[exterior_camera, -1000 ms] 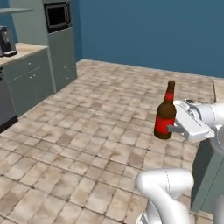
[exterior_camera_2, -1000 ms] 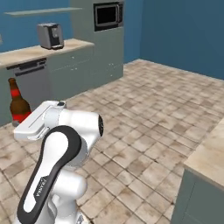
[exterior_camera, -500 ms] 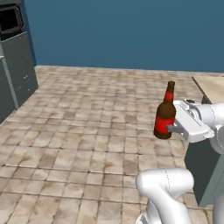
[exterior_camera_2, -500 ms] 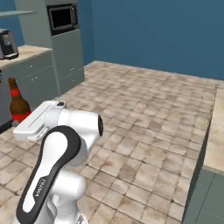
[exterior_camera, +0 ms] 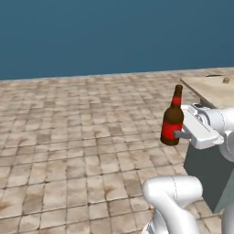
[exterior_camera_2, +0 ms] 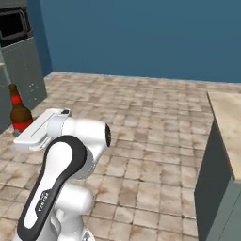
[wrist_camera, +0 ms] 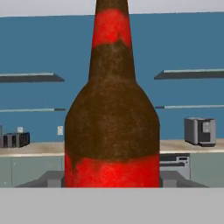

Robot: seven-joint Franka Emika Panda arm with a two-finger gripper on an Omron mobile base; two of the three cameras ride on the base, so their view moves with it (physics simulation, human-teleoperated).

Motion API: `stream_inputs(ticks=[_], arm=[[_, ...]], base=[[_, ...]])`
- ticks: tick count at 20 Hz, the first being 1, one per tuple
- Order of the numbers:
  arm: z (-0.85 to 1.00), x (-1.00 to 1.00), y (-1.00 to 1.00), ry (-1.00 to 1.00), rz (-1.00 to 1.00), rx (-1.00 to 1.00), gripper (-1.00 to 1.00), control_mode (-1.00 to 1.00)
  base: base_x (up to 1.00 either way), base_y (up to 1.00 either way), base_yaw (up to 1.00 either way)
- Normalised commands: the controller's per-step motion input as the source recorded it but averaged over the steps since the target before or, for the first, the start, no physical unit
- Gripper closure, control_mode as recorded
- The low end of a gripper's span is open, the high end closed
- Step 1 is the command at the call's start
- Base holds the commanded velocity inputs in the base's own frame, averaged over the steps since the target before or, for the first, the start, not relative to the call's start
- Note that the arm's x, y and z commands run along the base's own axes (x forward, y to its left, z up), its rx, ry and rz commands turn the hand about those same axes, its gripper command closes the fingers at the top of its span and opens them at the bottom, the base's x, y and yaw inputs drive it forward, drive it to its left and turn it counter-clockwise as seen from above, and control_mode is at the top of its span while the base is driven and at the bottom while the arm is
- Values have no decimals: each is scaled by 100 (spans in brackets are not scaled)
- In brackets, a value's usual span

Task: Get the candle and the beer from the cabinet and move them to the dining counter.

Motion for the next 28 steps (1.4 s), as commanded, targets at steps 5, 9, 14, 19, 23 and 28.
stream_inputs(ticks=[5, 9, 14, 19, 23, 28], arm=[[0, 0, 0, 0, 0, 0, 100, 100], [0, 0, 0, 0, 0, 0, 100, 100], [0, 0, 0, 0, 0, 0, 100, 100], [0, 0, 0, 0, 0, 0, 100, 100], [0, 0, 0, 0, 0, 0, 100, 100], [0, 0, 0, 0, 0, 0, 100, 100]], base=[[71, 67, -49], [70, 68, -49], [70, 70, -49], [69, 74, -48], [69, 78, -46], [70, 82, -44]])
